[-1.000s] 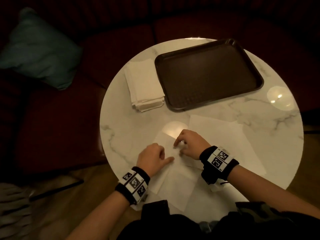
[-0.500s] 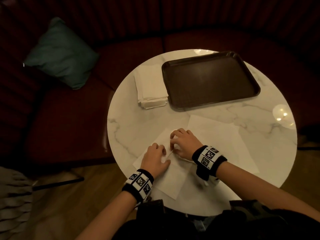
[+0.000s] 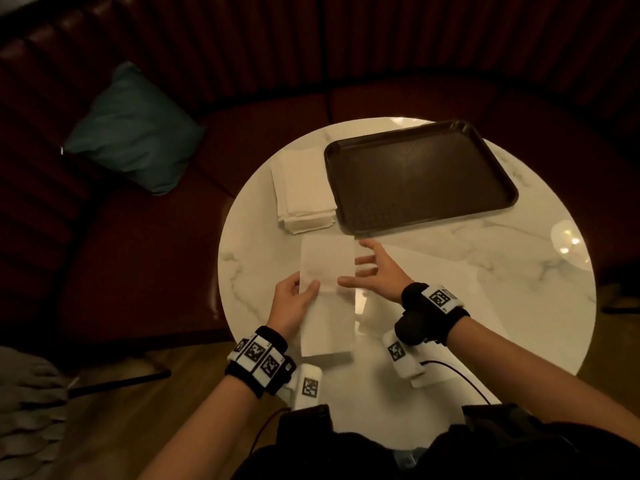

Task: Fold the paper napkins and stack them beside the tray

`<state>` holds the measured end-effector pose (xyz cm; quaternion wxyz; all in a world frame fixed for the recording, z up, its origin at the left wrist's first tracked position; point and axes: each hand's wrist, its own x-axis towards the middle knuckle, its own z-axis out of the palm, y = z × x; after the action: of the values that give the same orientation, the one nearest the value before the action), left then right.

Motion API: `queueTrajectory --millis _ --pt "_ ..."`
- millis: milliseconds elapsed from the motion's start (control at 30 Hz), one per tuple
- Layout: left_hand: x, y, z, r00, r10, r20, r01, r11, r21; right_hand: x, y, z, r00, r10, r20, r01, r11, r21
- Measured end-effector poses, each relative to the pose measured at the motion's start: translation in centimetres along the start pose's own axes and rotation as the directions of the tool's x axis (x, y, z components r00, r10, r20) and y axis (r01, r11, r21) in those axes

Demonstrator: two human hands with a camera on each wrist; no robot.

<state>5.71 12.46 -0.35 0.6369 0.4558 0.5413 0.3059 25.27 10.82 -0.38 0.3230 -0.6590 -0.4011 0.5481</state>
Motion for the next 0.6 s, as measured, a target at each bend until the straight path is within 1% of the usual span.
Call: queueTrajectory --millis 67,100,167,200,267,333,367,400,500,600 --pt "0.4 0.7 0.4 1.0 0.0 0.028 0.003 0.991 -0.136 0.4 0.4 0.2 0.997 0.056 0.057 -0.059 0.997 0.055" --pt "0.7 1.0 0.6 0.999 0.02 0.034 -0.014 0.984 -0.178 0.6 0.4 0.3 0.995 0.057 0.084 -0.065 0.994 0.093" --pt "1.6 1.6 0.7 0.995 0.099 0.017 -0.094 0.973 -0.211 0.8 -0.1 0.5 0.995 0.017 0.1 -0.032 0.989 0.144" --pt "2.3 2.0 0.6 0.988 0.154 0.012 -0.149 0.968 -0.203 1.1 -0.5 0.4 0.997 -0.006 0.079 -0.006 0.988 0.157" --pt "3.9 3.2 0.4 0.963 0.269 0.007 -0.267 0.958 -0.104 1.9 -1.6 0.1 0.999 -0.049 0.015 0.046 0.983 0.179" --pt "6.2 5.1 0.3 0.934 0.358 -0.014 -0.355 0.93 0.097 3.0 -2.9 -0.5 0.996 -0.079 -0.045 0.087 0.976 0.2" --pt "7.8 6.2 0.3 0.929 0.37 -0.033 -0.36 0.918 0.166 3.5 -3.4 -0.8 0.994 -0.091 -0.068 0.104 0.97 0.219" --pt "9.4 7.3 0.1 0.93 0.364 -0.052 -0.347 0.917 0.197 3.8 -3.8 -1.2 0.991 -0.1 -0.087 0.119 0.96 0.252" --pt "14.5 10.5 -0.7 0.955 0.29 -0.065 -0.271 0.939 0.212 4.2 -3.9 -3.1 0.983 -0.1 -0.154 0.148 0.927 0.346" --pt "18.9 12.2 -0.5 0.962 0.27 -0.042 -0.255 0.941 0.222 3.6 -1.8 -5.7 0.969 -0.045 -0.244 0.123 0.942 0.312"
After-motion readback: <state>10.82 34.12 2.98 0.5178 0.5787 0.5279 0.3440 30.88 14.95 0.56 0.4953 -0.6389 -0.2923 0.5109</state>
